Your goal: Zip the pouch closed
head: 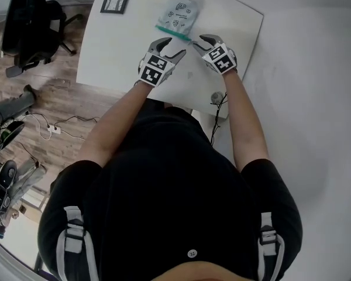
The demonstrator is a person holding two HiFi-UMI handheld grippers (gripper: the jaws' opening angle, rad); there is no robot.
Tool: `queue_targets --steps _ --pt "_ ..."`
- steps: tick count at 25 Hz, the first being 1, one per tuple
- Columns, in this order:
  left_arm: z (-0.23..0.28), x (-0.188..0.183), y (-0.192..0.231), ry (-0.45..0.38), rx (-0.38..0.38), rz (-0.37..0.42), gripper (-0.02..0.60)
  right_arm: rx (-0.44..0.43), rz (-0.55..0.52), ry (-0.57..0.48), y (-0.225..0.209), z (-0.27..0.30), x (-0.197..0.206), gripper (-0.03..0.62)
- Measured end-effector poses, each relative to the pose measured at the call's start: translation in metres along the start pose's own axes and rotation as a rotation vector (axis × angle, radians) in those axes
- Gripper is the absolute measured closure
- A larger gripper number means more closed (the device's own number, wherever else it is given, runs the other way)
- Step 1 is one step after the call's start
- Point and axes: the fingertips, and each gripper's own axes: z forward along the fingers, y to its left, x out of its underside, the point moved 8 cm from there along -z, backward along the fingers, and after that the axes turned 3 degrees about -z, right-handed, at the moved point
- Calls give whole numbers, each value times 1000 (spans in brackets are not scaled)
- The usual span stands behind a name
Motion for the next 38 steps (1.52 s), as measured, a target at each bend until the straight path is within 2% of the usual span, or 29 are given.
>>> queue_targets --steps 11,16,19,30,35,38 --pt "31 18 6 85 27 -10 339 -37 -31 114 5 38 13 473" --pt "37 26 8 108 32 -20 381 -27 -45 141 7 46 16 545" --pt "43 32 7 126 35 -23 388 -34 -47 127 11 45 14 565" --pt "63 44 14 156 32 -16 397 -60 -56 52 32 32 -9 568" --pt "61 45 13 192 22 -31 453 -71 -65 34 40 30 -16 568" --pt "62 49 13 183 24 -38 474 -80 -70 38 45 31 -16 568"
